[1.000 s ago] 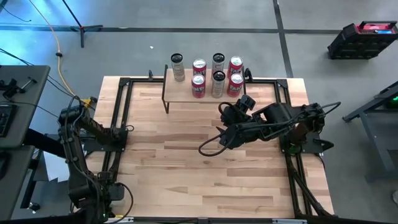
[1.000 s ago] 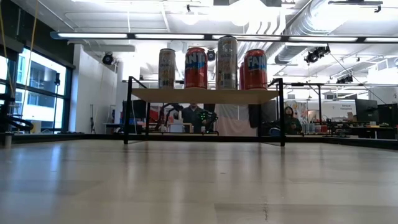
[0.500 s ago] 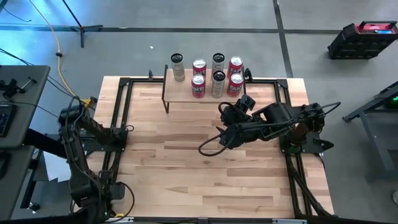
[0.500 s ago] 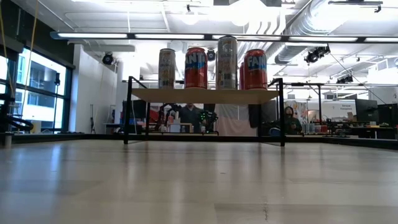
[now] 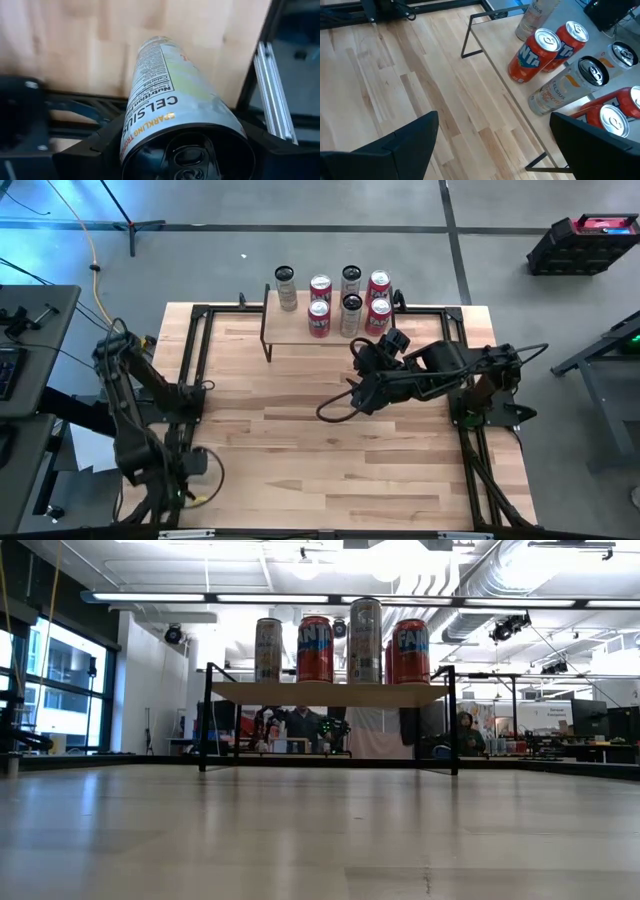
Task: Place canned beverage on shelf
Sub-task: Put the white soda can aligned with the other white soda can on the shelf
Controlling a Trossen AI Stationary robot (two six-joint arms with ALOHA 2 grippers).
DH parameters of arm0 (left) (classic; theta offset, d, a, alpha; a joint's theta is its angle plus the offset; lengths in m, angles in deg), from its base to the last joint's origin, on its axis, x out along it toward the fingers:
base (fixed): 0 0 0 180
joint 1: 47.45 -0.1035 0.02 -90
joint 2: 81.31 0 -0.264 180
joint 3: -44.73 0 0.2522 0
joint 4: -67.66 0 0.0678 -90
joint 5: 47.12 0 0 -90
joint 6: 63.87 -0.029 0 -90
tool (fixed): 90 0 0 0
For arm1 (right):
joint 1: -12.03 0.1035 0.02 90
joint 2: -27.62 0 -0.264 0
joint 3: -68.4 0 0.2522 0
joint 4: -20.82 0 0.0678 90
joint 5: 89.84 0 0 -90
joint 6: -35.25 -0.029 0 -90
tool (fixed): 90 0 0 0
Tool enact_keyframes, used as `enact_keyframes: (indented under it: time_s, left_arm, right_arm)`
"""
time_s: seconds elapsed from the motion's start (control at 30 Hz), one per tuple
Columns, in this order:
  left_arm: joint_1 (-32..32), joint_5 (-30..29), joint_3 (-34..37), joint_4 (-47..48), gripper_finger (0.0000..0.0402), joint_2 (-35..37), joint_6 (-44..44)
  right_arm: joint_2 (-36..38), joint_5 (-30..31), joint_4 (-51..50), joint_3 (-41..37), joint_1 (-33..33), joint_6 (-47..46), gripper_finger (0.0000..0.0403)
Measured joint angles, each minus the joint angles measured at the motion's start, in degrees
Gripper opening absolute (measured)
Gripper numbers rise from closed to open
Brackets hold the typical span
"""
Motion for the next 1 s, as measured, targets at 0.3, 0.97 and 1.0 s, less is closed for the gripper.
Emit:
enact_keyframes:
  time_s: [0.3, 0.97, 1.0]
  left_arm:
    - [-11.47, -7.11, 0.0, 5.63, 0.0244, 11.09, -3.95]
    - [-40.88, -12.36, -4.38, 0.91, 0.0243, 19.1, -34.98]
    - [-41.65, -11.67, -4.92, 1.1, 0.0243, 19.1, -36.2]
  right_arm:
    - [0.0, 0.04, 0.52, -0.01, -0.42, 0.55, 0.0369]
    - [0.0, -0.55, 0.66, -0.01, -0.42, -2.75, 0.0369]
    - [0.0, -0.59, 0.68, -0.01, -0.42, -3.02, 0.0369]
